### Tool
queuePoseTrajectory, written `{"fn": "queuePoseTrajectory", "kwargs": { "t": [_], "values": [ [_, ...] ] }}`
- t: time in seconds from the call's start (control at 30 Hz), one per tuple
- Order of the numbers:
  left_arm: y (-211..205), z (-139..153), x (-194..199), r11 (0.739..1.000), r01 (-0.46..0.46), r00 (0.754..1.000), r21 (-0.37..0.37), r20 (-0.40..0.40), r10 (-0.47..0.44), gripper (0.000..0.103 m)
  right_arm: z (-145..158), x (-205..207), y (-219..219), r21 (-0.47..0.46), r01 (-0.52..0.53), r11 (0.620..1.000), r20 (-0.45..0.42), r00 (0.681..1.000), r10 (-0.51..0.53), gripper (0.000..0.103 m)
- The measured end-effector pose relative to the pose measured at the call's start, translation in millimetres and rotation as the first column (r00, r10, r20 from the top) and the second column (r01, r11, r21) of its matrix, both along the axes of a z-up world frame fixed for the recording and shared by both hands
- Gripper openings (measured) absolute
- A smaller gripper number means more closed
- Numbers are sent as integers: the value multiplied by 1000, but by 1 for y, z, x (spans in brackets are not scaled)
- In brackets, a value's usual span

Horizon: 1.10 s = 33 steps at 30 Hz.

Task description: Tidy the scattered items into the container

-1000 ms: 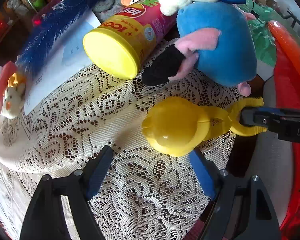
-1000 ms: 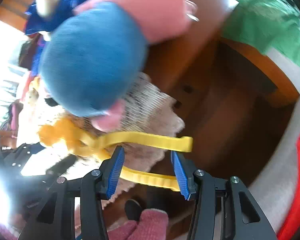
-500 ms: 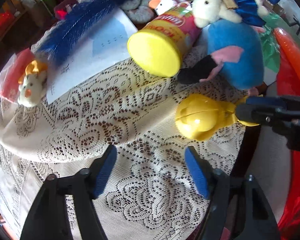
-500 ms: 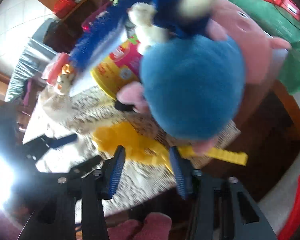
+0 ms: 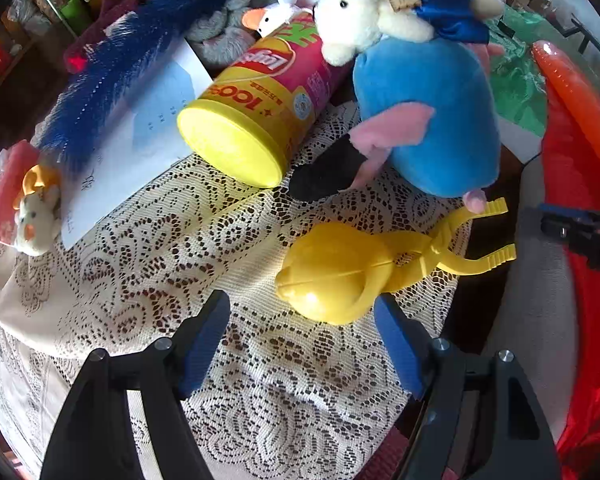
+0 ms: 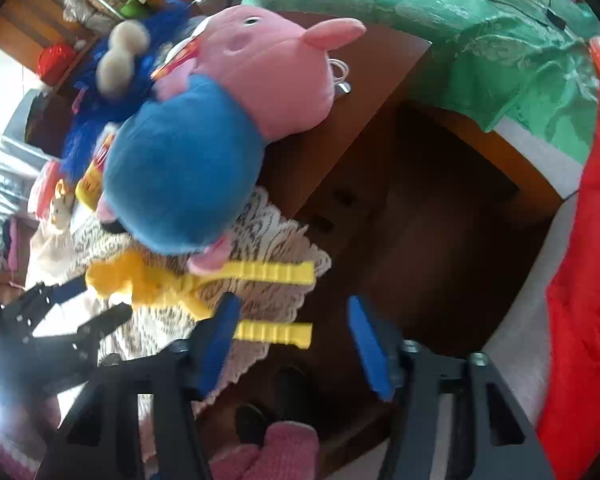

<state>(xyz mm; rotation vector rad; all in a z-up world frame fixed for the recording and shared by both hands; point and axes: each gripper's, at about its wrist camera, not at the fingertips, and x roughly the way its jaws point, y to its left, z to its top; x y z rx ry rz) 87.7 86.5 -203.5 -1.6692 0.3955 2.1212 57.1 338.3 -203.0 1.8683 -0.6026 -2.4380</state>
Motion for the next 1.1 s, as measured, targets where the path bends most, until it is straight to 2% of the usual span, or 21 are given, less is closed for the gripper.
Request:
{"fn": "queuePoseTrajectory", "kwargs": {
  "t": [0.23,0.33,0.4,0.43,0.5,0.53,0.57,0.6,0.7,0.83,0.87,0.93,1.0,1.03,1.07,1.1],
  "values": [
    [-8,-13,7,1000,-4,1000,-5,29,4,74,-30,-16,10,-97,11,995,13,1000,-9,59],
    [-10,-15,10,1000,6,1000,-8,11,-6,74,-36,-19,18,-146,21,989,5,1000,-20,58],
    [-12,-12,12,1000,13,1000,-2,-12,-13,56,-33,-24,14,-151,-2,989,-4,1000,2,37],
    [-13,-9,13,1000,11,1000,1,-15,-11,40,-32,-26,13,-154,-14,988,-9,1000,13,36],
    [-20,-8,13,1000,-5,1000,4,-8,5,38,-28,-30,7,-147,-40,988,-3,999,40,36],
    [-25,-8,14,1000,-16,1000,8,-3,16,24,-26,-31,5,-149,-51,988,1,999,52,36],
    [-31,-7,14,1000,-24,1000,9,8,24,5,-22,-31,2,-160,-62,985,0,998,63,31],
    [-36,-4,15,999,-30,999,15,19,29,5,-17,-29,-3,-172,-78,982,-4,997,78,26],
    [-54,12,24,999,-39,999,26,-4,39,5,1,-25,-28,-218,-142,966,-31,990,138,21],
    [-88,29,32,996,-88,996,7,-27,88,5,3,-31,-83,-247,-243,938,-38,970,241,20],
    [-87,29,29,994,-112,993,2,-28,112,5,0,-33,-96,-262,-259,930,-37,965,258,20],
    [-52,21,17,987,-161,987,-7,-27,161,5,-4,-42,-125,-270,-300,915,-41,953,301,20],
    [-63,29,-6,979,-201,980,-22,-12,201,9,-4,-51,-147,-253,-337,907,-46,941,337,20],
    [-71,30,-12,975,-219,976,-30,-4,219,21,-2,-56,-155,-241,-353,904,-49,935,352,20],
    [-81,29,-10,972,-232,973,-37,1,232,45,0,-60,-163,-230,-369,900,-53,929,367,20],
    [-91,30,-15,969,-243,970,-38,-3,244,58,2,-63,-168,-216,-385,897,-53,922,383,22]
  ]
}}
